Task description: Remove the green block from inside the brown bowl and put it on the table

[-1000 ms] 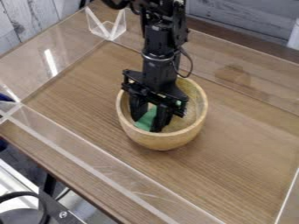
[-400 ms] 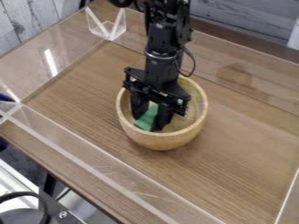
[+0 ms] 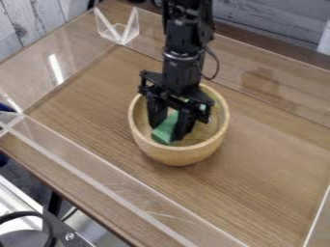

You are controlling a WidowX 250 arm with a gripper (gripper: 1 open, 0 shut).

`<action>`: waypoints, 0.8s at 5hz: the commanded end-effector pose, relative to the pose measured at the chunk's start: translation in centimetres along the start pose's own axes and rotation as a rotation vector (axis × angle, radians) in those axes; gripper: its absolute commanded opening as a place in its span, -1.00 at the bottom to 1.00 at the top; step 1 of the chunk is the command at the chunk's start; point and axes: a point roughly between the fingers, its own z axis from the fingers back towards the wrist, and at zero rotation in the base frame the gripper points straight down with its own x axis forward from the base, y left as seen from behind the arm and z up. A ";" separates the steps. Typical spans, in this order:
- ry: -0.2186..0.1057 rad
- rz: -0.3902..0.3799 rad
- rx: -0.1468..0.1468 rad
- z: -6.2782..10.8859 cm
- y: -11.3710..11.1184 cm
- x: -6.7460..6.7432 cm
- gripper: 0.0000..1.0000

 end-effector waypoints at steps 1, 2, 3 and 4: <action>-0.069 0.010 -0.009 2.9 -0.4 0.4 -1.00; -0.064 0.013 -0.025 4.0 -0.9 -0.1 -1.00; -0.075 0.002 -0.003 5.9 -3.0 -0.6 -1.00; -0.057 -0.019 0.015 6.8 -6.8 -0.7 -1.00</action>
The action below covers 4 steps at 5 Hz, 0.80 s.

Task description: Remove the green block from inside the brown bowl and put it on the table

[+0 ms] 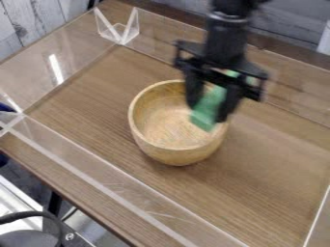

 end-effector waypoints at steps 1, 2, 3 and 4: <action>-0.009 -0.012 -0.042 1.9 -3.1 0.4 -1.00; 0.036 -0.030 -0.079 2.2 -5.6 -0.3 -1.00; 0.047 -0.029 -0.030 0.5 -5.7 -1.0 -1.00; 0.059 -0.026 0.029 -2.0 -5.7 -1.5 -1.00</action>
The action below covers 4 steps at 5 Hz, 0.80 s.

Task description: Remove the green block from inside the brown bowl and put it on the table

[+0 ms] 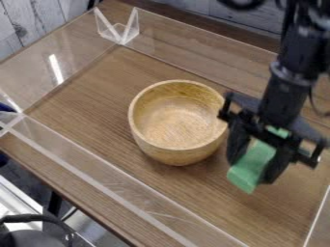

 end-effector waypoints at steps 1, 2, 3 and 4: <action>-0.011 -0.033 -0.005 -0.8 0.4 1.3 -1.00; -0.024 -0.061 -0.012 -0.5 1.3 1.9 -1.00; -0.029 -0.021 -0.018 0.1 1.3 1.5 1.00; -0.046 -0.026 -0.024 1.0 1.3 0.7 1.00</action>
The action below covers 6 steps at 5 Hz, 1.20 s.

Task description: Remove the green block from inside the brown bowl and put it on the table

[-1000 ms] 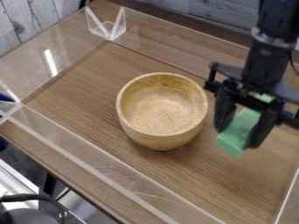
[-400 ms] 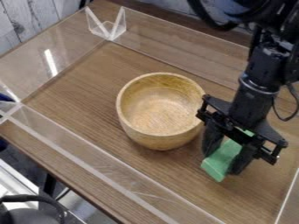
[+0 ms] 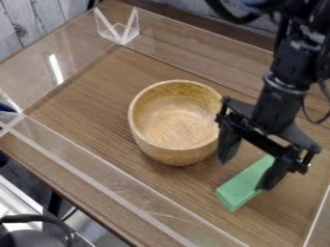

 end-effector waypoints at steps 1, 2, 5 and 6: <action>-0.109 -0.010 -0.026 3.7 -0.1 -1.1 1.00; -0.173 0.012 -0.034 6.6 -0.2 -1.6 1.00; -0.222 0.012 -0.074 9.6 0.2 -2.9 1.00; -0.207 -0.007 -0.107 9.7 1.5 -3.8 1.00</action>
